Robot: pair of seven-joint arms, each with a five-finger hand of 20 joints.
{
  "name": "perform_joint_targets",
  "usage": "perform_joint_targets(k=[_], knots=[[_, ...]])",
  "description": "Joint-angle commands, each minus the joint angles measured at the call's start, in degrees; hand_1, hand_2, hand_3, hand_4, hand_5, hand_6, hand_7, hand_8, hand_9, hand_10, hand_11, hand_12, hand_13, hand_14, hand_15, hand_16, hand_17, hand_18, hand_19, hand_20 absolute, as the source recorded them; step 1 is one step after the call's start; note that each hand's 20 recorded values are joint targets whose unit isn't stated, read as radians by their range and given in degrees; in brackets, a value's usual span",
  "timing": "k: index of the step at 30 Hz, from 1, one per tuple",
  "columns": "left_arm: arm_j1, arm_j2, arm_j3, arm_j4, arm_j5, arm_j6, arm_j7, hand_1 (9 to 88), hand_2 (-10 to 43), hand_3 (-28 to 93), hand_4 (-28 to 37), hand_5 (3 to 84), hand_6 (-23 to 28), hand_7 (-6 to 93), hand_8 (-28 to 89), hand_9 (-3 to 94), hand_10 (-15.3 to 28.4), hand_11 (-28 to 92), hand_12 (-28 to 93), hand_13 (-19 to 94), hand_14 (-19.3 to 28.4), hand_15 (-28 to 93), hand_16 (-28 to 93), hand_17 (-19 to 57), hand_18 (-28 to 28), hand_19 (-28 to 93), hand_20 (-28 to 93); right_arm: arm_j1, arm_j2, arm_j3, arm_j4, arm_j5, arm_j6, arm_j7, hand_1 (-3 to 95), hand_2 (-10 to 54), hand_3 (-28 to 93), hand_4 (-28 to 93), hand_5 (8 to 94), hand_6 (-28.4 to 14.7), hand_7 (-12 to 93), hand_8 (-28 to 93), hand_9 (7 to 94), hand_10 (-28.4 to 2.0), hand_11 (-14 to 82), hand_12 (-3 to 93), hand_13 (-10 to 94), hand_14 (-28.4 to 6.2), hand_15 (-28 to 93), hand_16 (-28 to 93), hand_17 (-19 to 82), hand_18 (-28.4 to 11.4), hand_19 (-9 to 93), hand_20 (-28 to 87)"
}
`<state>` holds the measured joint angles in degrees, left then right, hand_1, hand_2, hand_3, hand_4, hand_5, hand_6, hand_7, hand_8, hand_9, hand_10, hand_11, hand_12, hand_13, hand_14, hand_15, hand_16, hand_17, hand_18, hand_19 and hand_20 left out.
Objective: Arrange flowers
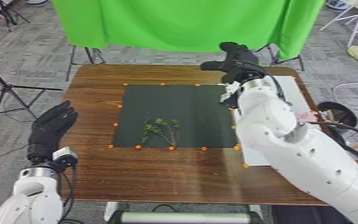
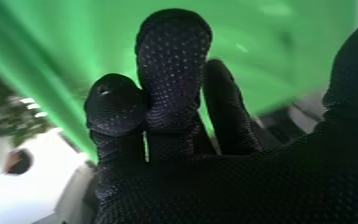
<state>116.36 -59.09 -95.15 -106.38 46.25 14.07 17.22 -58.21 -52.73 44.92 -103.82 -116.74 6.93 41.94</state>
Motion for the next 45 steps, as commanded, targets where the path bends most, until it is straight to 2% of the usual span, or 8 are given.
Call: perform_joint_targets(k=[1,10,14,19,26,31,38,45], knots=[[0.6,-0.34,-0.14,-0.17,0.20,-0.46,-0.70,41.2,-5.3,72,-14.1,49.2,0.0,19.9,-10,42.4,12.1,21,10,37,13.8,22,-2,16.0,10.9,10,28,-0.8,4.0,2.8,3.8,6.3,-19.9,3.2,18.1,-9.5,58,-14,36.4,-2.2,4,-5,38.1,-21.9,2.8,9.7,85,-7.2,56,23,59,-15.0,93,38],[0.3,-0.26,0.33,-0.06,0.42,-1.21,-1.01,41.1,-5.3,72,-14.1,49.2,-0.2,19.9,-10,42.3,12.0,21,10,37,13.8,22,-2,16.0,10.9,10,28,-1.1,5.0,2.0,7.8,6.8,-24.8,5.9,16.9,-9.5,57,-14,34.7,-2.4,3,-5,36.8,-23.0,2.5,9.1,85,-7.3,56,23,59,-15.1,93,38],[0.0,-0.30,0.57,0.23,0.42,-1.28,-1.29,41.1,-5.3,72,-14.2,49.1,-0.2,20.0,-10,42.3,12.0,21,10,37,13.8,22,-2,16.0,10.9,10,28,-1.2,4.7,1.6,9.8,6.8,-25.3,6.6,16.8,-9.5,57,-15,34.7,-2.2,3,-5,36.2,-23.0,2.4,8.7,85,-7.3,56,23,59,-15.0,93,38],[0.2,-0.22,0.55,0.03,0.49,-1.47,-1.35,41.1,-5.2,72,-14.2,49.1,-0.3,19.9,-10,42.4,12.1,21,10,37,13.8,22,-2,16.0,10.9,10,28,-1.7,4.7,1.7,11.3,7.8,-25.4,7.3,17.1,-9.5,57,-15,35.3,-1.7,4,-5,36.0,-23.0,2.5,8.6,86,-7.2,57,22,60,-15.0,93,38],[-0.1,-0.30,0.74,0.26,0.45,-1.70,-1.14,41.1,-5.3,72,-14.2,49.3,-0.2,19.9,-10,42.4,12.1,21,10,37,13.8,22,-2,16.0,10.9,10,28,-2.7,4.3,1.7,11.9,9.5,-23.2,6.3,18.1,-9.5,58,-15,37.2,-1.1,5,-5,37.9,-21.9,3.2,8.8,86,-6.6,57,22,60,-14.6,93,38],[-0.3,-0.38,0.76,0.27,0.42,-1.82,-1.09,41.1,-5.2,72,-14.2,49.2,-0.3,20.0,-10,42.4,12.1,21,10,37,13.8,22,-2,15.9,11.0,10,28,-3.3,4.0,0.8,11.9,11.1,-20.2,5.2,20.9,-9.5,60,-14,43.0,-1.0,8,-6,47.7,-17.9,5.6,9.8,89,-5.6,57,22,63,-14.3,93,40],[-0.3,-0.52,0.67,0.23,0.51,-1.89,-1.01,41.1,-5.1,72,-14.2,49.3,-0.3,19.9,-10,42.4,12.1,21,10,37,13.8,22,-2,15.9,10.9,10,28,-4.1,3.3,0.3,11.9,12.5,-20.7,4.3,33.2,-9.5,66,-15,57.1,-0.6,15,-9,73.2,-13.5,12.4,12.6,93,-3.5,58,24,67,-13.3,93,45],[-0.6,-0.60,0.80,0.34,0.61,-2.08,-1.06,41.2,-5.1,72,-14.2,49.2,-0.4,19.9,-10,42.4,12.0,20,10,37,13.8,22,-2,15.8,10.9,10,28,-5.0,3.1,-0.3,11.8,12.0,-19.1,3.9,43.0,-9.5,68,-18,63.1,0.8,19,-10,82.2,-12.3,16.5,14.2,94,-2.1,61,22,70,-12.0,93,47]])
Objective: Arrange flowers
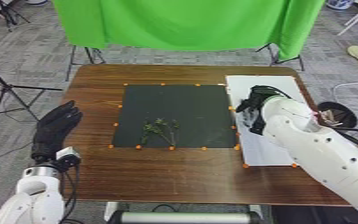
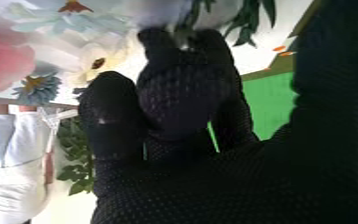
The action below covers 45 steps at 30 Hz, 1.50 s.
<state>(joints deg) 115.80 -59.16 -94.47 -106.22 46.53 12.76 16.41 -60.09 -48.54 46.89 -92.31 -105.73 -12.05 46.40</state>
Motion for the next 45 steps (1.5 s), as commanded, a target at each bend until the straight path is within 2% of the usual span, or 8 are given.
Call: perform_joint_targets(k=[1,6,13,30,34,38,41,45], knots=[[-0.1,-0.58,0.11,0.20,0.44,-0.79,-0.29,41.2,-5.1,72,-14.2,49.2,-0.4,19.9,-10,42.4,12.0,20,10,37,13.7,21,-2,15.8,10.9,10,28,-3.3,-1.0,-2.1,0.1,1.3,-0.4,-0.6,44.5,-9.5,68,-18,64.0,1.0,20,-10,83.5,-12.1,17.3,14.5,94,-2.0,61,22,70,-11.9,93,47],[0.0,-0.63,0.07,0.13,0.36,-0.71,-0.23,41.2,-5.1,72,-14.2,49.3,-0.5,19.9,-10,42.2,12.0,20,10,37,13.7,21,-2,15.7,11.0,10,28,-3.6,-1.2,-2.5,0.3,1.1,-0.2,-0.4,57.2,-9.5,60,-18,68.0,0.5,22,5,92.4,-10.2,10.8,27.2,94,-1.0,62,21,71,-10.7,93,46],[0.1,-0.66,0.01,0.07,0.36,-0.57,-0.23,41.5,-5.1,72,-14.2,49.2,-0.4,20.0,-10,42.2,12.0,20,10,37,13.6,21,-2,15.6,11.0,10,28,-3.9,-1.1,-3.0,0.1,3.4,2.2,-0.3,63.0,-9.5,60,-14,74.5,-1.7,29,11,93.7,-9.3,20.2,35.9,94,-0.5,62,21,71,-10.0,93,45],[0.3,-0.67,-0.31,-0.09,0.14,-0.55,-0.41,41.7,-5.0,72,-14.2,49.2,-0.3,19.9,-10,42.0,11.9,20,10,37,13.7,22,-2,15.7,10.9,10,27,-3.0,1.6,-5.5,-3.5,-3.1,30.2,-8.5,60.3,-9.5,65,-4,74.6,-4.2,40,10,92.2,-13.3,22.7,45.8,94,0.1,58,30,70,-7.5,91,42],[0.3,-0.67,-0.35,-0.04,0.15,-0.53,-0.47,41.6,-5.0,72,-14.1,49.1,-0.3,20.0,-10,42.0,12.0,21,10,37,13.7,22,-2,15.7,10.9,10,28,-3.7,1.7,-1.6,-6.3,-2.6,19.2,-6.3,59.3,-9.5,65,-5,71.7,-4.1,43,10,90.4,-12.5,24.1,45.7,94,0.2,56,31,70,-7.0,90,42],[0.4,-0.75,-0.35,-0.09,0.26,-0.54,-0.57,41.6,-5.0,72,-14.1,49.2,-0.2,19.8,-10,42.0,11.9,21,10,37,13.7,22,-2,15.7,10.9,10,28,-4.1,1.6,1.3,-9.0,-0.9,5.8,-1.8,31.5,-6.2,68,-7,67.9,-3.9,32,-5,80.1,-16.4,32.1,27.6,91,-3.0,55,32,66,-9.9,92,40],[0.5,-0.80,-0.45,-0.12,0.20,-0.50,-0.64,41.6,-4.9,72,-14.1,49.2,-0.2,19.8,-10,42.0,12.0,21,10,37,13.7,22,-2,15.7,10.9,10,28,-3.4,0.8,1.9,-10.4,-0.1,-4.5,1.6,18.0,-3.7,60,-11,63.8,-2.5,15,-7,78.0,-19.2,21.0,22.0,91,-4.3,55,31,66,-10.4,93,39],[0.0,-0.70,-0.12,0.16,0.36,-0.71,-0.65,41.7,-4.9,72,-14.2,49.3,-0.3,19.8,-10,42.0,12.0,21,10,37,13.7,22,-2,15.8,10.8,10,28,-2.9,0.0,0.9,-10.8,0.2,-8.8,3.0,11.8,-4.6,55,-14,47.9,-2.7,5,-5,67.9,-23.4,8.4,14.7,92,-5.5,50,29,67,-9.3,92,35]])
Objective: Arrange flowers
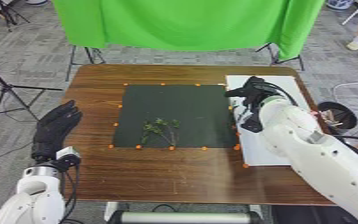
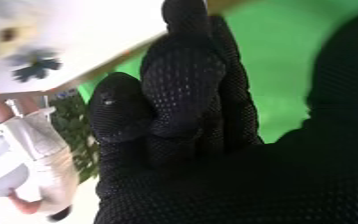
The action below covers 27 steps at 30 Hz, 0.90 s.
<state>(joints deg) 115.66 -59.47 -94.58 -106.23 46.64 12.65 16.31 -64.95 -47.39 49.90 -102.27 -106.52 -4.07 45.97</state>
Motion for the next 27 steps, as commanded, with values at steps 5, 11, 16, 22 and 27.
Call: perform_joint_targets(k=[5,11,16,22,27], knots=[[-0.2,-0.31,0.33,0.26,0.47,-0.69,-0.54,41.6,-4.9,72,-14.1,49.2,-0.4,19.9,-10,42.0,12.0,20,10,37,13.8,22,-2,15.8,10.8,10,28,2.0,-1.7,-4.5,-1.0,-2.7,-18.4,4.6,11.8,-8.8,55,-14,43.1,-2.5,3,-4,62.6,-25.4,7.3,12.0,92,-5.8,49,29,67,-8.8,92,33],[-0.1,-0.45,0.26,0.22,0.41,-0.68,-0.60,41.6,-4.9,72,-14.1,49.3,-0.4,20.0,-10,42.0,12.0,21,10,37,13.6,22,-2,15.8,10.8,10,28,0.2,-2.2,-6.9,-0.6,-7.0,-16.5,4.7,21.2,-9.5,55,-12,43.1,-3.4,4,-4,62.9,-26.5,7.4,11.0,93,-5.2,49,28,69,-6.9,90,31],[-0.2,-0.45,0.26,0.26,0.43,-0.77,-0.54,41.6,-4.9,72,-14.1,49.2,-0.4,20.0,-10,42.0,12.0,21,10,37,13.6,22,-2,15.8,10.8,10,28,-2.6,-3.1,-6.5,-0.1,-6.8,-10.5,4.1,33.9,-9.5,61,-11,47.5,-4.0,8,-5,71.8,-23.1,9.8,12.5,94,-3.1,52,26,71,-5.6,90,31],[-0.4,-0.69,0.49,0.44,0.40,-0.94,-0.63,41.7,-4.8,71,-14.2,49.3,-0.5,20.0,-10,41.9,12.0,20,10,37,13.7,22,-2,15.7,10.9,10,28,-6.6,-3.5,-5.5,0.7,-5.9,-2.8,1.4,49.8,-9.5,64,-13,56.4,-3.9,17,-6,83.8,-17.2,16.7,16.5,94,-0.9,57,21,74,-4.4,88,33],[-0.4,-0.81,0.34,0.46,0.40,-0.93,-0.55,41.8,-4.7,71,-14.2,49.4,-0.5,20.0,-10,41.9,12.0,21,10,37,13.7,22,-2,15.7,10.9,10,28,-8.6,-3.5,-5.7,1.6,-4.7,2.8,0.3,60.6,-9.5,57,-11,61.7,-4.2,23,11,91.7,-13.3,10.7,30.8,94,-0.4,58,20,76,-4.0,86,38]])
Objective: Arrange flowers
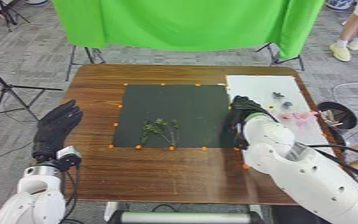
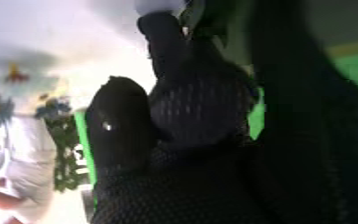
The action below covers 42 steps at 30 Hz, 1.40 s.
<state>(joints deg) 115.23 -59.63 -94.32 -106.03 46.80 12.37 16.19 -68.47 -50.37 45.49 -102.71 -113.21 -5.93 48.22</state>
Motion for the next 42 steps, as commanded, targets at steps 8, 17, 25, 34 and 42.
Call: perform_joint_targets(k=[8,17,25,34,42], knots=[[0.0,-0.68,0.09,0.21,0.12,-0.57,-0.35,42.0,-4.7,71,-14.2,49.4,-0.5,20.1,-10,41.9,11.9,20,10,37,13.7,22,-2,15.7,10.8,10,27,-5.4,0.7,-2.7,3.4,-0.2,13.8,-4.7,65.1,-9.5,60,-5,70.1,-6.1,38,17,93.3,-11.6,11.2,40.0,94,0.4,58,22,76,-3.1,83,44],[-0.2,-0.50,0.18,0.28,0.18,-0.53,-0.45,42.0,-4.7,71,-14.2,49.4,-0.3,20.1,-10,42.0,12.0,21,10,37,13.6,22,-2,15.7,10.8,10,28,-3.6,2.4,-0.5,-0.3,-2.3,23.4,-8.3,63.6,-9.5,62,-1,70.3,-6.3,46,12,92.8,-12.5,13.4,43.0,94,0.9,58,23,76,-3.1,82,48],[-0.1,-0.46,0.14,0.17,0.15,-0.50,-0.49,41.9,-4.6,71,-14.1,49.3,-0.2,20.0,-10,41.9,12.0,21,10,37,13.7,22,-2,15.7,10.7,11,28,-2.9,2.2,1.7,-4.9,-2.4,28.4,-11.2,63.4,-9.5,63,-1,70.9,-6.1,47,11,93.1,-12.4,13.6,42.8,94,0.9,59,23,77,-3.1,83,49],[0.6,-0.68,-0.11,0.02,0.07,-0.61,-0.32,41.9,-4.6,71,-14.0,49.4,-0.1,19.9,-10,41.9,11.9,21,10,36,13.6,22,-2,15.7,10.7,11,28,-3.6,0.2,-1.7,-7.7,-1.1,32.5,-14.2,63.4,-9.5,62,0,71.0,-6.2,47,10,93.5,-12.4,13.6,42.1,94,0.9,60,23,77,-3.2,83,48],[-0.4,-0.65,0.54,0.52,0.16,-0.60,-0.56,41.9,-4.7,71,-14.0,49.3,-0.2,20.0,-10,41.8,12.0,21,10,36,13.6,22,-2,15.7,10.7,10,28,-5.5,-3.4,-3.7,-6.2,-2.2,34.5,-13.3,63.4,-9.5,62,0,72.2,-6.2,47,9,93.7,-12.9,14.6,39.7,94,0.6,60,22,77,-2.6,83,46]])
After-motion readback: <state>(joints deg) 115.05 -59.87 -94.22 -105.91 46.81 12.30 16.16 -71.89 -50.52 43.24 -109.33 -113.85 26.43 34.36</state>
